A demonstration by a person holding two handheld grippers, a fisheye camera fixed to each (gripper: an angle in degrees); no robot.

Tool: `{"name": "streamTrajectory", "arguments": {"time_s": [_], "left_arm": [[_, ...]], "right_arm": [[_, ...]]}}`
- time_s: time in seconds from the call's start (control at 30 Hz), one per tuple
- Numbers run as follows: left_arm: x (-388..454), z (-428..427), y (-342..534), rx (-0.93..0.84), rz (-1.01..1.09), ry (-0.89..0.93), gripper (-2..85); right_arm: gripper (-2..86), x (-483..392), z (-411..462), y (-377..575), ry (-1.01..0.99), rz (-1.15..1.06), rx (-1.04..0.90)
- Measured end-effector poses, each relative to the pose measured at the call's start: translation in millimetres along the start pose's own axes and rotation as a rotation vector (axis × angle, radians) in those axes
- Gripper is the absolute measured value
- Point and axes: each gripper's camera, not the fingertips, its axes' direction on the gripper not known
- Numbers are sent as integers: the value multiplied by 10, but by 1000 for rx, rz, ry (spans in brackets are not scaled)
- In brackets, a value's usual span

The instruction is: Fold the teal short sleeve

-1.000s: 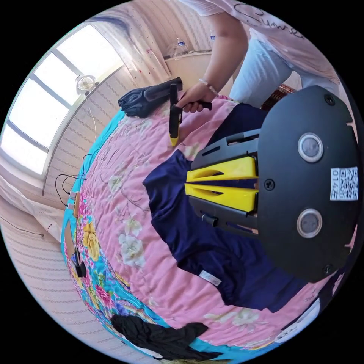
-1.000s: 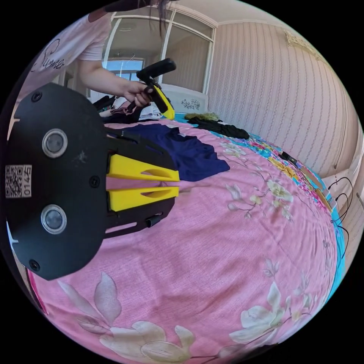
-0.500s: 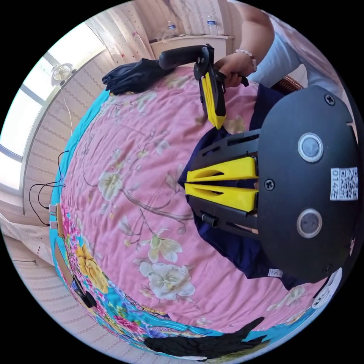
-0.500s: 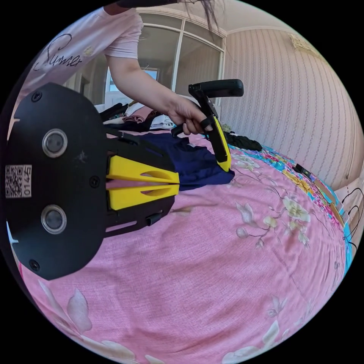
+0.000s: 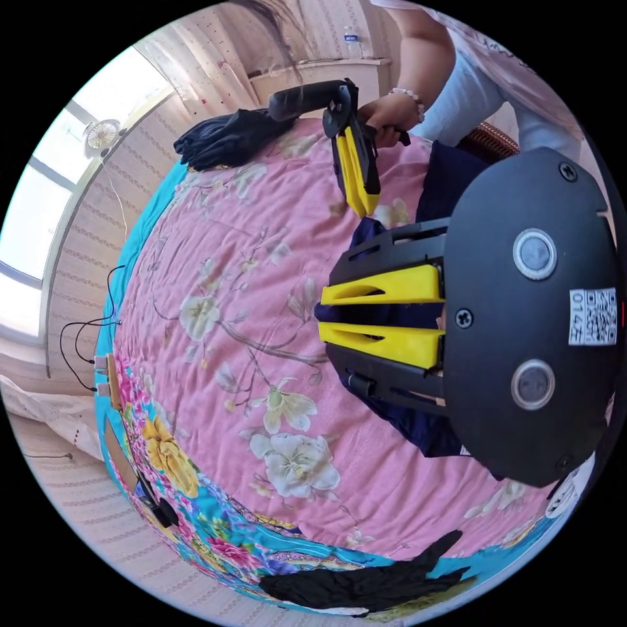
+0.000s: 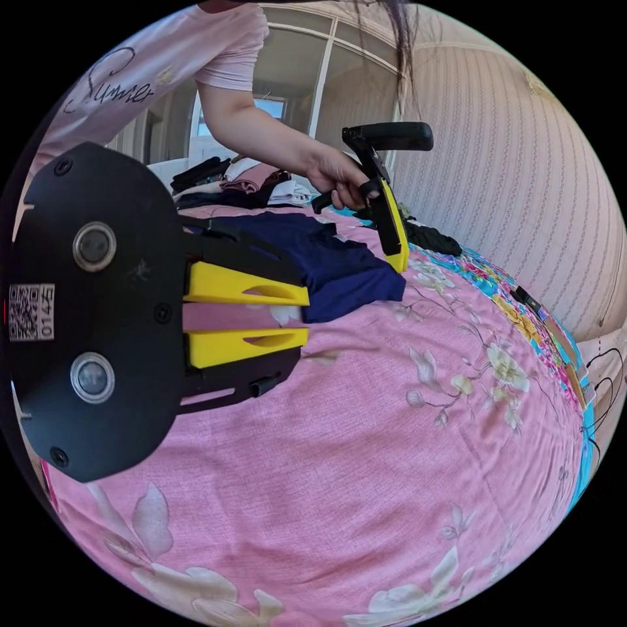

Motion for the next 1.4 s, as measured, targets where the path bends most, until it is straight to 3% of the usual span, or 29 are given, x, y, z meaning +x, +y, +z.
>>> {"name": "streamTrajectory", "arguments": {"time_s": [0.1, 0.3, 0.43, 0.6, 0.67, 0.83, 0.93, 1.1, 1.2, 1.4], "left_arm": [[23, 67, -193, -64, 5, -21, 54], [-12, -167, -307, -51, 78, -249, 55], [-37, -81, -489, -74, 87, -28, 81], [-7, 472, -435, -308, 182, -90, 43], [-20, 387, -356, -233, 208, -61, 2], [-165, 108, -295, 50, 138, 59, -8], [-180, 189, -238, 89, 145, 124, -8], [-172, 489, 56, 25, 139, 62, 4], [-370, 276, 299, 25, 50, 143, 66], [-824, -850, 1883, 346, -195, 90, 65]], "right_arm": [[64, -12, 114, -38, -9, 13, 3], [67, -79, 305, -83, 8, 2, 10], [62, -77, 517, -115, -6, 13, -1], [23, -106, 784, -158, -31, 12, -16], [9, -124, 854, -153, -76, 2, 6], [1, -199, 836, -45, -97, -4, 129], [0, -229, 940, 11, -53, 0, 154], [0, -97, 1380, 39, -24, 93, 90], [1, -141, 1572, 84, -26, 106, 95], [2, -332, 1830, 280, 40, 82, 73]]}}
